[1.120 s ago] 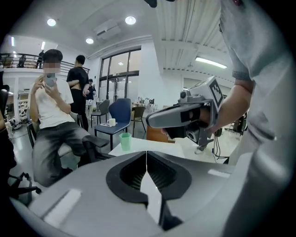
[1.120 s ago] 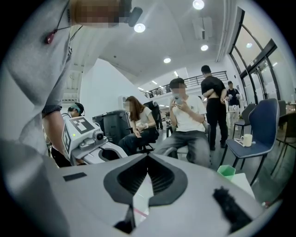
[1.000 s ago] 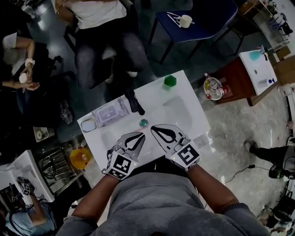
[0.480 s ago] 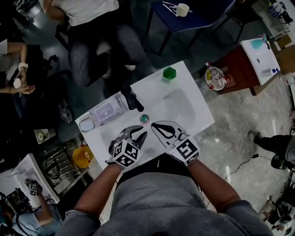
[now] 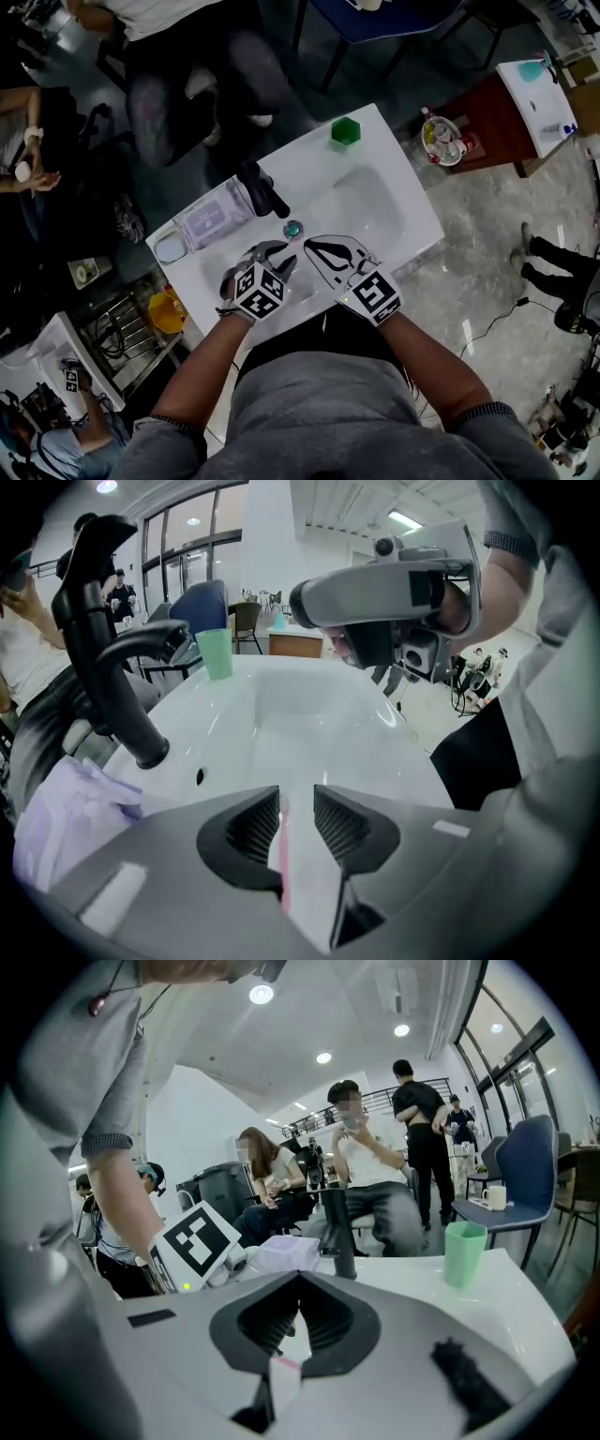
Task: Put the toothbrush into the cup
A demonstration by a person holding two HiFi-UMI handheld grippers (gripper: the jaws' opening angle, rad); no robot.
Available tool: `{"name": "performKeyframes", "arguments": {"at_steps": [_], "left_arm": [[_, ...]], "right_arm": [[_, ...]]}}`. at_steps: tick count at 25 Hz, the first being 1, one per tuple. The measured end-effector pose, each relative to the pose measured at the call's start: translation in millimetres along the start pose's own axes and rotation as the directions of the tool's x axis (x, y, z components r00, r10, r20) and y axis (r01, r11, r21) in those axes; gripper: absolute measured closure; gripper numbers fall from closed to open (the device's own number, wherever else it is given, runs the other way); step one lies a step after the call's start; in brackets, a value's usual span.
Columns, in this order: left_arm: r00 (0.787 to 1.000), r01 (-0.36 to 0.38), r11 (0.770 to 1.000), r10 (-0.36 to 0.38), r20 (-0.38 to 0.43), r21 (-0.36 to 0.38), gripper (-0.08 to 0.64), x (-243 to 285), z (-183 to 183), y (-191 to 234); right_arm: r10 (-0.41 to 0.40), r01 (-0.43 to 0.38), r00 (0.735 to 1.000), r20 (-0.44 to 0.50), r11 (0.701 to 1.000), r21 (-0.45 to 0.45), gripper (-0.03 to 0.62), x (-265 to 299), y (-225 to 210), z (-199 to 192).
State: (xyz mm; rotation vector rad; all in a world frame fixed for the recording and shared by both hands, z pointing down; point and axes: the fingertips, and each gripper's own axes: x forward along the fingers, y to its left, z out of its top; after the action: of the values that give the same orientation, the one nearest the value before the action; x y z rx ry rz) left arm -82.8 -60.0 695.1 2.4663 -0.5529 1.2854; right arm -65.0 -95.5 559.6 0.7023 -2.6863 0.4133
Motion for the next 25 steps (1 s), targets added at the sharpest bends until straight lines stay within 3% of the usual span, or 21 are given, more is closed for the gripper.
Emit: {"name": "performKeyframes", "arguments": {"at_steps": [14,25], "left_arm": [[0.995,0.035,0.999,-0.036,-0.091,-0.016,0.436,53,-39,6],[0.983,0.054,0.998,-0.059,-0.175,-0.034,0.437,85,-64,10]], "right_arm": [[0.007,-0.005,0.999,-0.045,1.000,0.025,0.578,32,-14,-50],[0.009,-0.006,0.999,-0.050,0.998,0.056,0.578,36,-13,-67]]}}
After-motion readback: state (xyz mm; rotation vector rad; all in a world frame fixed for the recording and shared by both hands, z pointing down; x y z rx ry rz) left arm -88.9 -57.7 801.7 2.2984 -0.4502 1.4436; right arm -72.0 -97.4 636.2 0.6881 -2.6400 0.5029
